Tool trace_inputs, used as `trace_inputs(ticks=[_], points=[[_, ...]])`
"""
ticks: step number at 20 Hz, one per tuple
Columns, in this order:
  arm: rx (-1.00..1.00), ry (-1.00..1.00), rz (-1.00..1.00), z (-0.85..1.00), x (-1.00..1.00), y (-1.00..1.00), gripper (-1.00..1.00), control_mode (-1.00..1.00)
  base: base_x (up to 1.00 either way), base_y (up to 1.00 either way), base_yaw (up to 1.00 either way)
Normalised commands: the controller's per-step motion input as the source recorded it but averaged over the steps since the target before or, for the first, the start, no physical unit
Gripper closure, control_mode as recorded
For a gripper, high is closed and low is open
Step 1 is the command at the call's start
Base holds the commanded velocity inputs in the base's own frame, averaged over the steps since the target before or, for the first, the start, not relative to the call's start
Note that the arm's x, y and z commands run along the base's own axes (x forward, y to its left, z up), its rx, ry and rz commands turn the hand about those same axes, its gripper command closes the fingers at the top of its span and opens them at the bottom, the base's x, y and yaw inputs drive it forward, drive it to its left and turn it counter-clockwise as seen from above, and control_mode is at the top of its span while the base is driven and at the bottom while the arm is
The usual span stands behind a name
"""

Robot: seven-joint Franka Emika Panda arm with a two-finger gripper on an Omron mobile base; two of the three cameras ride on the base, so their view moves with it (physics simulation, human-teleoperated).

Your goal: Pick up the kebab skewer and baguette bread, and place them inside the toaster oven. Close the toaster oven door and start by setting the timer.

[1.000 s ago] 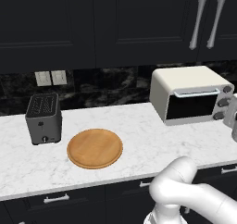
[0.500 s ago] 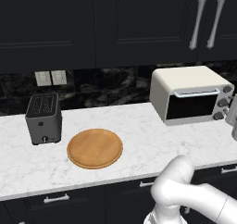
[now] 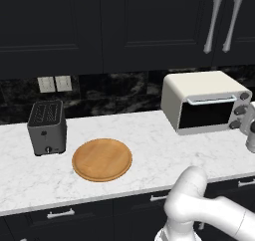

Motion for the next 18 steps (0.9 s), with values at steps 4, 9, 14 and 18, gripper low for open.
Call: trace_inputs(ticks=[4, 9, 14, 18], points=[[-0.01, 0.0, 0.0, -0.09, 0.24, -0.04, -1.0, -1.0, 0.0, 0.0, 0.0], [-0.03, 0.0, 0.0, -0.2, 0.18, -0.1, -1.0, -1.0, 0.0, 0.0, 0.0], [-0.01, 0.0, 0.0, -0.19, 0.18, -0.2, -1.0, -1.0, 0.0, 0.0, 0.0], [0.0, 0.0, 0.0, -0.02, 0.16, -0.17, -1.0, -1.0, 0.0, 0.0, 0.0]])
